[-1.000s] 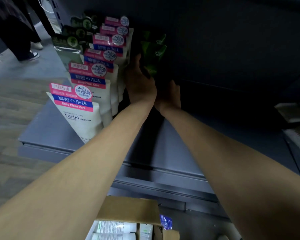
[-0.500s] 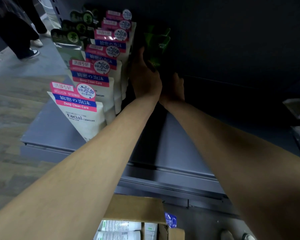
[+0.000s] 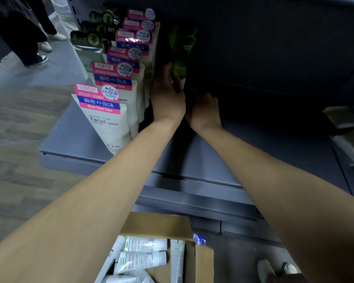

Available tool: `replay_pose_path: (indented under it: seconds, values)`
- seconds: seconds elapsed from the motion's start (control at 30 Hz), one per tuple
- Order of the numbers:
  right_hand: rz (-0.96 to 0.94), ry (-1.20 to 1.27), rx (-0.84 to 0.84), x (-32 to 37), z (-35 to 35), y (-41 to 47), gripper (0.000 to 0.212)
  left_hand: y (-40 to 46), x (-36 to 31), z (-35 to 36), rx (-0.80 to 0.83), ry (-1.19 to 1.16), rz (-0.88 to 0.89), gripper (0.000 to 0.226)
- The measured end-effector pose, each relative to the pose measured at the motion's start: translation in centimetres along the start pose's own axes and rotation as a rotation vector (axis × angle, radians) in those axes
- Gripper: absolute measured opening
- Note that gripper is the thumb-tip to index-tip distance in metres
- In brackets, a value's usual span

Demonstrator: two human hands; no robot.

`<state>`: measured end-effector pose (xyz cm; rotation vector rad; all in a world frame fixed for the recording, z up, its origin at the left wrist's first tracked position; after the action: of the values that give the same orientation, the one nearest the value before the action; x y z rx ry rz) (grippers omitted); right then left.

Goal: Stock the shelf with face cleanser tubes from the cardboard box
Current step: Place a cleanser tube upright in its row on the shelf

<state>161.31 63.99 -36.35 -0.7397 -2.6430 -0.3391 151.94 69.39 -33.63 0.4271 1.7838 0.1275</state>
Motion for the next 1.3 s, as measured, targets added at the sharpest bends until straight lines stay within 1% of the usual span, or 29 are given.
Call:
replay_pose_path:
  seconds: [0.1,0.2,0.3,0.37,0.47,0.63,0.8,0.97,1.1,1.3]
  values:
    - [-0.017,-0.014,0.011,-0.3,-0.9,-1.4,0.044,-0.6,-1.4,-0.7,0.030,0.033,0.029,0.035]
    - [-0.020,0.020,0.014,-0.4,-1.8,-2.8,0.045,-1.5,-3.0,-2.3,0.027,0.125,0.061,0.032]
    - [0.011,0.046,0.022,-0.7,-3.1,-4.4,0.042,-3.3,-4.8,-3.5,0.087,0.264,0.081,0.025]
    - [0.033,0.082,0.021,-0.7,-3.8,-5.6,0.037,-4.6,-5.5,-4.3,0.122,0.311,0.090,0.023]
    - [0.048,0.156,0.000,-0.5,-4.8,-7.3,0.035,-6.0,-6.0,-5.5,0.131,0.307,0.094,0.025]
    - [0.098,0.286,-0.051,-0.5,-6.3,-10.5,0.044,-7.8,-7.0,-6.7,0.173,0.293,0.103,0.030]
    - [0.203,0.373,-0.087,0.0,-5.7,-16.2,0.044,-10.3,-8.0,-8.6,0.258,0.232,0.102,0.031]
    - [0.229,0.419,-0.077,2.2,-3.9,-23.2,0.039,-13.0,-7.7,-12.0,0.393,0.258,0.189,0.033]
    - [0.262,0.425,-0.055,4.0,-2.9,-26.6,0.040,-14.1,-7.4,-15.5,0.456,0.217,0.204,0.035]
    - [0.310,0.400,-0.097,6.7,-2.1,-29.8,0.043,-16.4,-6.2,-19.5,0.504,0.216,0.232,0.033]
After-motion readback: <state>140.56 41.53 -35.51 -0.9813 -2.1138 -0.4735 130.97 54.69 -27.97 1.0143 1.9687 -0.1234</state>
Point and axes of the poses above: each hand's wrist, its own y-axis towards the middle knuckle, its own z-axis out of the palm, x = y × z, the point moved 4 cm from there along y, towards the middle knuckle
